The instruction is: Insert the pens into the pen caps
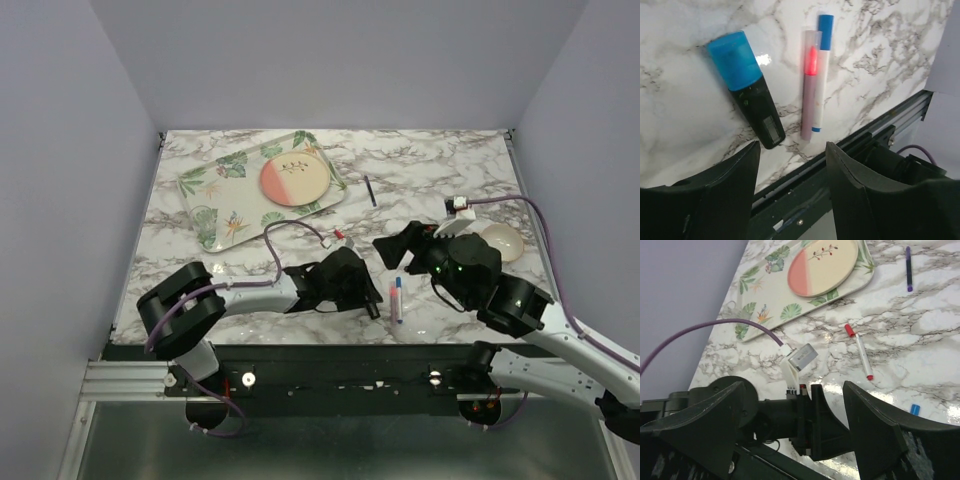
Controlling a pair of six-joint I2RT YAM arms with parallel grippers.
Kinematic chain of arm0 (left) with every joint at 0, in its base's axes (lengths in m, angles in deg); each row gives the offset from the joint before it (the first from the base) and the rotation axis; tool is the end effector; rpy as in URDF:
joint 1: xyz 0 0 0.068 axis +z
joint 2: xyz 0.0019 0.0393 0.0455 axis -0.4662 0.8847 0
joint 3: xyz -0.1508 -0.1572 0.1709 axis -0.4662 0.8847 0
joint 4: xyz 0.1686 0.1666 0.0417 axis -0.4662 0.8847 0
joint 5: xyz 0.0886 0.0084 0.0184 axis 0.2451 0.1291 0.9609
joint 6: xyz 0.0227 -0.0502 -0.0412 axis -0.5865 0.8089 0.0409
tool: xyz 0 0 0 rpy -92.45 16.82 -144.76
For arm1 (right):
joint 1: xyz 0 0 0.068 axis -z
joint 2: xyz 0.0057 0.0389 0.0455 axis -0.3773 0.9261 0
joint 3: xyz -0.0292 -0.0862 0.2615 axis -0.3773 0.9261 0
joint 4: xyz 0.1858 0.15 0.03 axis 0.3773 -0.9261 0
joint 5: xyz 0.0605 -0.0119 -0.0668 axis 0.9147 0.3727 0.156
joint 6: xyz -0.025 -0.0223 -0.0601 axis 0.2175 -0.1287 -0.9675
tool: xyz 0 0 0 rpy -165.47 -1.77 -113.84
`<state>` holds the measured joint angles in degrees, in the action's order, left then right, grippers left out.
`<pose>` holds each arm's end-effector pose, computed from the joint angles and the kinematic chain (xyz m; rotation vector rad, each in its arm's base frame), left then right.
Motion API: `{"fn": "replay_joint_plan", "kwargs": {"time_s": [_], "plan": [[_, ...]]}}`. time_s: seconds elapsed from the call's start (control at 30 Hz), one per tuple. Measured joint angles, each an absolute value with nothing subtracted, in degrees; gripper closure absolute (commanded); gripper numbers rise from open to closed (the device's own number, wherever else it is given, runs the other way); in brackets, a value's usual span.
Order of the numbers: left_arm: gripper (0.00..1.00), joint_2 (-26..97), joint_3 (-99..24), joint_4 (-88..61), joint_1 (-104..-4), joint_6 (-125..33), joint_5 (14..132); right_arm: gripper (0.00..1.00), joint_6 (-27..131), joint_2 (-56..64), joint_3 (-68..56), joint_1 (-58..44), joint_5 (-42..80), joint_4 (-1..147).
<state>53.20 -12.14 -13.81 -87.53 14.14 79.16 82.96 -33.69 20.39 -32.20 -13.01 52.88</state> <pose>0.1622 -0.2824 0.1749 -0.2448 2.6311 -1.0602 0.1128 0.1176 0.3479 0.0411 1.8700 0.7437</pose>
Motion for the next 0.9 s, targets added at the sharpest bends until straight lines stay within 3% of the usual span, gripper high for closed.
{"fn": "replay_joint_plan", "kwargs": {"time_s": [0.23,0.63,0.9], "plan": [[0.25,41.46,-11.0,-6.35,-88.19,13.16,87.49,0.21,77.39,-29.08,19.32,-30.26,-13.45,52.49],[0.26,12.63,5.48,4.66,-86.66,11.19,106.22,0.48,68.82,-1.8,13.62,-18.5,-2.15,53.71],[0.26,-0.02,10.33,5.69,-86.4,9.94,111.77,0.53,65.56,18.4,4.92,-18.32,1.65,52.73]]}}
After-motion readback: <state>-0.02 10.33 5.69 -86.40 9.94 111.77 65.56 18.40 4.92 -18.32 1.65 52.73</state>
